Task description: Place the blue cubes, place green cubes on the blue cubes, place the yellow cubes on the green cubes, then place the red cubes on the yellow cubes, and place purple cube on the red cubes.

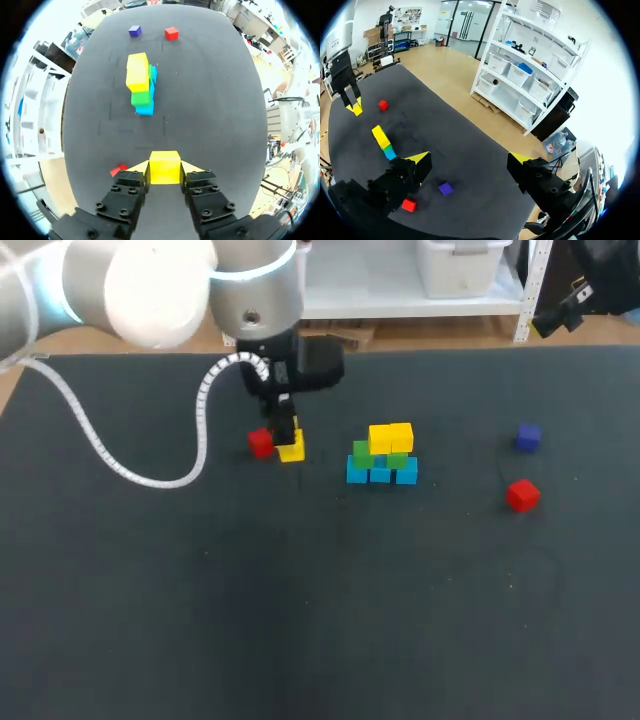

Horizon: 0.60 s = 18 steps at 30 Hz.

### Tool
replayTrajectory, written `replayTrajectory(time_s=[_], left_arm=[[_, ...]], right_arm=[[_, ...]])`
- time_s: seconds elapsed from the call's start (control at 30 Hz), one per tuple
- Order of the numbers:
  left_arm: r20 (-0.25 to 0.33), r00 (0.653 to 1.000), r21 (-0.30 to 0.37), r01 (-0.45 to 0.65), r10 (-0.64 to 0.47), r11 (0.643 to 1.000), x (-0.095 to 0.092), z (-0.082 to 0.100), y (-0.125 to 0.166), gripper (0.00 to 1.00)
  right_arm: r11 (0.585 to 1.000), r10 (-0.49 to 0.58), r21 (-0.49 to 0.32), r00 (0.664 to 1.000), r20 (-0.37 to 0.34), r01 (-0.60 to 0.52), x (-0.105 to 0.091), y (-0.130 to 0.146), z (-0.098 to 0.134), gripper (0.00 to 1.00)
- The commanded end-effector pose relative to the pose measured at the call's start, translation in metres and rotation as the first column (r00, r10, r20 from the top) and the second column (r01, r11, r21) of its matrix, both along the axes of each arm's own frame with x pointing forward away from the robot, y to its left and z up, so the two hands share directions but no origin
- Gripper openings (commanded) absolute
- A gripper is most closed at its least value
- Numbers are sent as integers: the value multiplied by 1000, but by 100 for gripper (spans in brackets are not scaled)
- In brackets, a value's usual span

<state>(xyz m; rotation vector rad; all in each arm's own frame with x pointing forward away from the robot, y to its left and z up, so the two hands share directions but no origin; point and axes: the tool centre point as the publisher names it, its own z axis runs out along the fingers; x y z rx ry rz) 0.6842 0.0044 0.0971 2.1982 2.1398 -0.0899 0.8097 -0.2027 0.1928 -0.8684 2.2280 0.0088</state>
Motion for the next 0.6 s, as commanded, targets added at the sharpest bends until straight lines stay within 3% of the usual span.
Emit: replayTrajectory(time_s=[0.03, 0.37, 0.6], left_arm=[[-23, 999, 40, 28, -27, 999, 16, 1, -20, 0], [-30, 995, 53, 93, -91, 994, 29, 0, -44, 0], [-70, 997, 67, 30, -25, 997, 33, -6, -53, 0]], right_arm=[[1000, -16, -8, 1000, 16, 16, -4, 1, -1, 100], [1000, -16, -8, 1000, 16, 16, -4, 1, -1, 100], [1000, -16, -8, 1000, 16, 16, -4, 1, -1, 100]])
